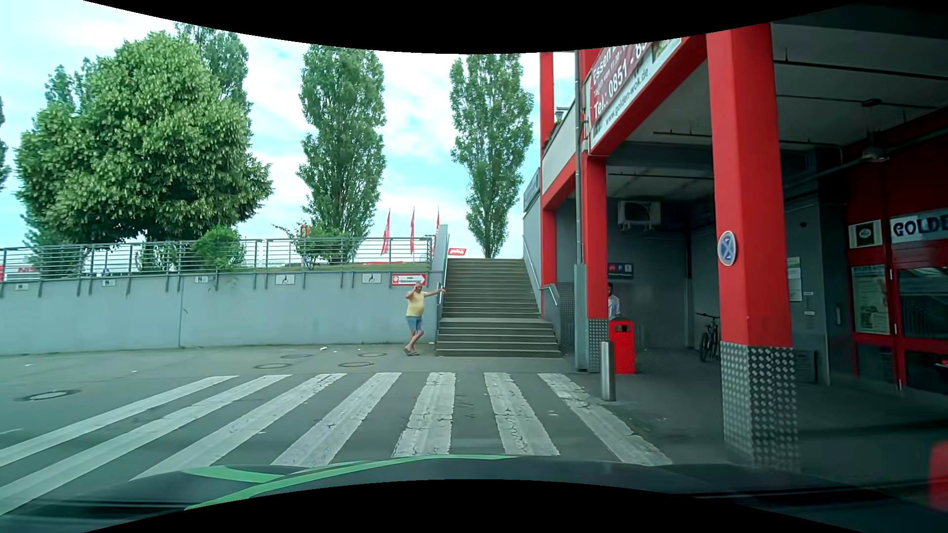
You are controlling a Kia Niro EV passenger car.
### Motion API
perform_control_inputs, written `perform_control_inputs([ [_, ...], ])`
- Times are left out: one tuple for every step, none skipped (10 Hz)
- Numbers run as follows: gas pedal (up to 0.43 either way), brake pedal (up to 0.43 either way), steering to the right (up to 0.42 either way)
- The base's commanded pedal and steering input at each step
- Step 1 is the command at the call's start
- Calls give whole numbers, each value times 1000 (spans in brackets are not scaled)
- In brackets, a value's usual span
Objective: Follow the waypoints while adhering to traffic rules and regulations
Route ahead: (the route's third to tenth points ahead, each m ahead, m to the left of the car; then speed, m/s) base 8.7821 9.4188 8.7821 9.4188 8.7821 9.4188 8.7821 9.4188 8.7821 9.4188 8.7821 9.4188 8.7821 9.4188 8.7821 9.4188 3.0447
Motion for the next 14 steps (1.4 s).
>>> perform_control_inputs([
  [0,0,-4],
  [0,0,-6],
  [0,0,-8],
  [0,0,-10],
  [0,0,-15],
  [0,0,-27],
  [0,0,-48],
  [0,0,-73],
  [0,0,-109],
  [0,0,-145],
  [0,0,-174],
  [0,0,-208],
  [0,0,-235],
  [0,0,-262],
])
